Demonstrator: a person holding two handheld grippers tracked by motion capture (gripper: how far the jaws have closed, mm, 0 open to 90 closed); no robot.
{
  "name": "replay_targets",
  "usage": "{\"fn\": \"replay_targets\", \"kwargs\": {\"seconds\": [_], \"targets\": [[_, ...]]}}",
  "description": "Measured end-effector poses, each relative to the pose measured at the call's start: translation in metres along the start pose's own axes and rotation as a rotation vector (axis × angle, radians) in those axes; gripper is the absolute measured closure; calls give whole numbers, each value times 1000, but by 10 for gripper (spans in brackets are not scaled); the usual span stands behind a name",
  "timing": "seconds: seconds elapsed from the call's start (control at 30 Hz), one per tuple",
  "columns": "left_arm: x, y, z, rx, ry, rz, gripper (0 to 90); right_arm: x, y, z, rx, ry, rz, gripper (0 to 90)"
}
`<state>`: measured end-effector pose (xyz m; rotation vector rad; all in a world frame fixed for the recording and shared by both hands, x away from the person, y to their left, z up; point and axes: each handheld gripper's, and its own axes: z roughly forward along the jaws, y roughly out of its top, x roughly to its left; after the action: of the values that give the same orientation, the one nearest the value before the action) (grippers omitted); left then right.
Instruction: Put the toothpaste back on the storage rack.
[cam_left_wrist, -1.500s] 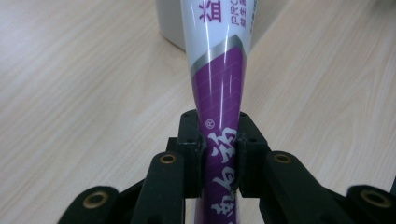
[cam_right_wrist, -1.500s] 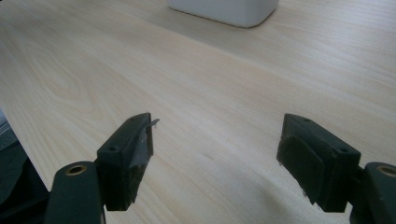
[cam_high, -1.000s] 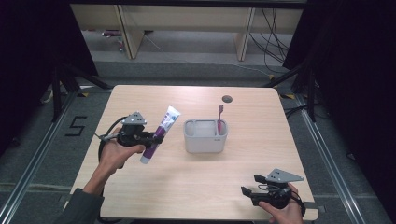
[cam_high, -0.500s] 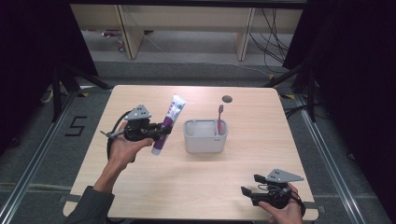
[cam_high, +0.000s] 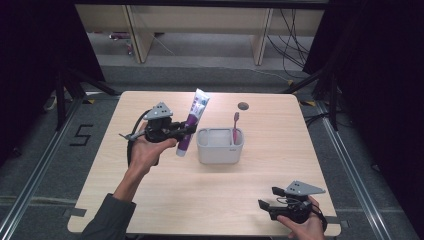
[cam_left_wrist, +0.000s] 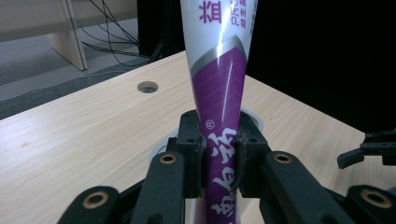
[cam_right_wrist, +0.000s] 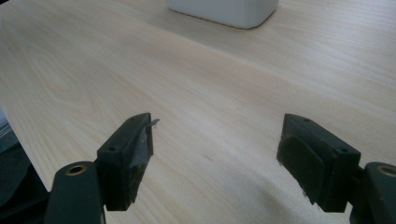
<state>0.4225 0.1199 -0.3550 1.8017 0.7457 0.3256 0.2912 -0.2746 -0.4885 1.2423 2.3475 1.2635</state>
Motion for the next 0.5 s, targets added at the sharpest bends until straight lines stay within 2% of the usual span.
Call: {"fn": "replay_targets", "kwargs": {"seconds": [0.2, 0.23, 0.27, 0.3, 0.5], "targets": [[-3, 10, 9, -16, -3, -1, 755, -2, -1, 0, -18, -6, -19, 267], [-3, 12, 11, -22, -7, -1, 755, -3, -1, 0, -23, -11, -38, 267], [-4, 12, 12, -29, -4, 2, 755, -4, -1, 1, -22, -11, -39, 267], [-5, 14, 13, -30, -4, 5, 755, -2, -1, 0, -17, -4, -19, 267], [-7, 18, 24, -43, -9, -4, 756, -3, -1, 1, -22, -8, -22, 267]]}}
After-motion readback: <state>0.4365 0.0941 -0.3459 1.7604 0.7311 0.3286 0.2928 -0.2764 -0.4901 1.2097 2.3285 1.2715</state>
